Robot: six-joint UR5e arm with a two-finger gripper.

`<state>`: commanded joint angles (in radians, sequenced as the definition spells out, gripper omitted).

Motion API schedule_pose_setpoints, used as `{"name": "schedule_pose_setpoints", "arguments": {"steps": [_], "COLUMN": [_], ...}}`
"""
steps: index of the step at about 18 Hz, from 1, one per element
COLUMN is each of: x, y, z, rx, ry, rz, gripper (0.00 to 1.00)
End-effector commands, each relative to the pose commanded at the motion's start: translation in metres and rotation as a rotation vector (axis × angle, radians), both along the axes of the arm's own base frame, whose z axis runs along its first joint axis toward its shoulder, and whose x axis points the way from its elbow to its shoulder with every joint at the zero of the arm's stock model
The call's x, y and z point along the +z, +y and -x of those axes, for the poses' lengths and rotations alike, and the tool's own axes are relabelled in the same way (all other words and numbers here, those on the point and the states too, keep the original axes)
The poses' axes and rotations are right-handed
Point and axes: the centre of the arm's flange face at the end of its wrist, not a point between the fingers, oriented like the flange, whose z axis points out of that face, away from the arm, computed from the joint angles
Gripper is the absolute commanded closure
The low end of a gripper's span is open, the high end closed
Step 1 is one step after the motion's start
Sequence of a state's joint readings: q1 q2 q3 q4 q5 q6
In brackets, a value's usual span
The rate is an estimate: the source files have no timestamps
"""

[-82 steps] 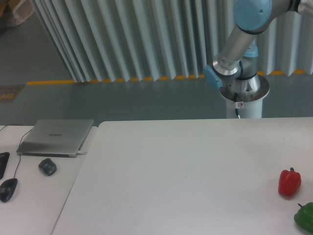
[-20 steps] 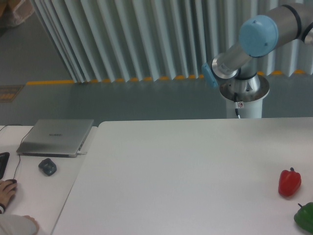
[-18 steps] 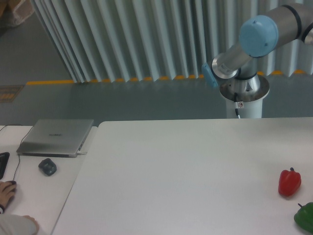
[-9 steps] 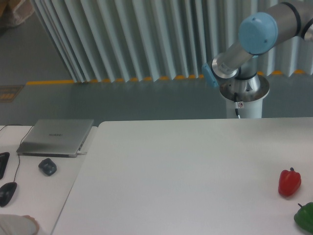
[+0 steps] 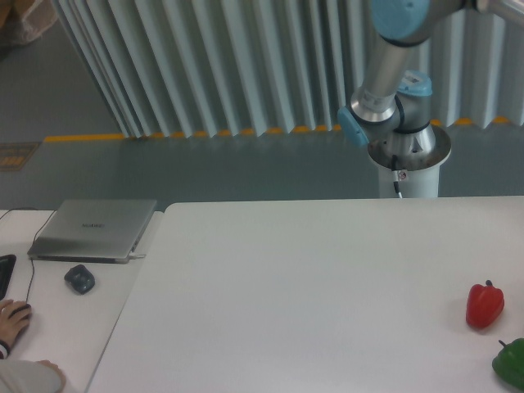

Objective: Place the triangular bread on the table
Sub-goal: 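Move the gripper holding the orange triangular bread toward the red pepper, then lower the bread onto the table beside the red pepper and release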

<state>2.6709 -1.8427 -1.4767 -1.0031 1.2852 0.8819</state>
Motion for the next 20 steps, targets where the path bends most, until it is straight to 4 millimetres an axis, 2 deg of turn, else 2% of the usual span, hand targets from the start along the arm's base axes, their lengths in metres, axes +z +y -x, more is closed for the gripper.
{"name": "schedule_pose_setpoints", "arguments": {"steps": [2,5,10,12,16,18,20], "x": [-0.009,-0.026,-0.048,-0.068,-0.119,-0.133,-0.128], "y": [0.003,-0.008,-0.036,-0.037,-0.011,-0.005,-0.003], "z": [-0.025,-0.054,-0.071,-0.072,-0.056,-0.052,-0.050], "rx": [-0.039,-0.264,-0.555,-0.577,-0.557,-0.556,-0.554], "ry": [-0.013,-0.008,-0.035,-0.043,-0.052,-0.045,-0.037], "rz": [0.066,0.344,0.661,0.754,0.766,0.768,0.758], "gripper": [1.00,1.00,1.00,1.00,1.00,1.00,1.00]}}
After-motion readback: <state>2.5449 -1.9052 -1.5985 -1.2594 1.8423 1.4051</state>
